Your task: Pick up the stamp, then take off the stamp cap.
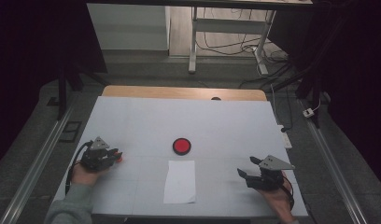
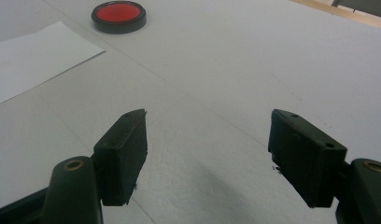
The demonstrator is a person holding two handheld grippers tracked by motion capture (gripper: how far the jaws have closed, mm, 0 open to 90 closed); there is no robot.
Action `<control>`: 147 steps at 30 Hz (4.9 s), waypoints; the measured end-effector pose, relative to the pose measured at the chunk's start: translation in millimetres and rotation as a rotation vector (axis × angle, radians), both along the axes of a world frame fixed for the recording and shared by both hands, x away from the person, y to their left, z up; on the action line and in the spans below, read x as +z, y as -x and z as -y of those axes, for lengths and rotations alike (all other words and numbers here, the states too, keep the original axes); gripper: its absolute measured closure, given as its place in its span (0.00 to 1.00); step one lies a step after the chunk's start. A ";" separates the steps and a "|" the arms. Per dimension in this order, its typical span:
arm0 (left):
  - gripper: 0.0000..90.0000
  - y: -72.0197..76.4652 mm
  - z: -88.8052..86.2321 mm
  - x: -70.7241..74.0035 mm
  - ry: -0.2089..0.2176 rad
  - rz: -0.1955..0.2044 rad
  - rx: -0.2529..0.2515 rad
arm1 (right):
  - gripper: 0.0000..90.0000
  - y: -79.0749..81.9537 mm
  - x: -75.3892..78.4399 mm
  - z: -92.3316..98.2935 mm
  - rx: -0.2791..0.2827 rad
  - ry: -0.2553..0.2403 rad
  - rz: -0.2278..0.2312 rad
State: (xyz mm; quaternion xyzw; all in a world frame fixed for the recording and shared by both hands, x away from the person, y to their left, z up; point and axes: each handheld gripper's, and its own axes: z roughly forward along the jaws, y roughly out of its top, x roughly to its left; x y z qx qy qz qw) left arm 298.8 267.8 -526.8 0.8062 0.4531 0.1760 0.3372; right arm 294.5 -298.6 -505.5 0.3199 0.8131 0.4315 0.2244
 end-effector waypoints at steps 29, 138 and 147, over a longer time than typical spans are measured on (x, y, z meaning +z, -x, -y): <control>0.80 10.4 4.4 22.5 0.191 0.073 -0.073 | 0.31 1.0 1.2 0.4 -0.006 -0.012 0.011; 0.80 -0.8 172.8 43.3 0.285 0.029 -0.518 | 0.32 3.1 0.7 -2.3 0.003 -0.018 0.029; 0.80 -0.8 174.3 42.9 0.290 0.032 -0.511 | 0.33 2.4 1.8 -6.0 0.012 -0.020 0.027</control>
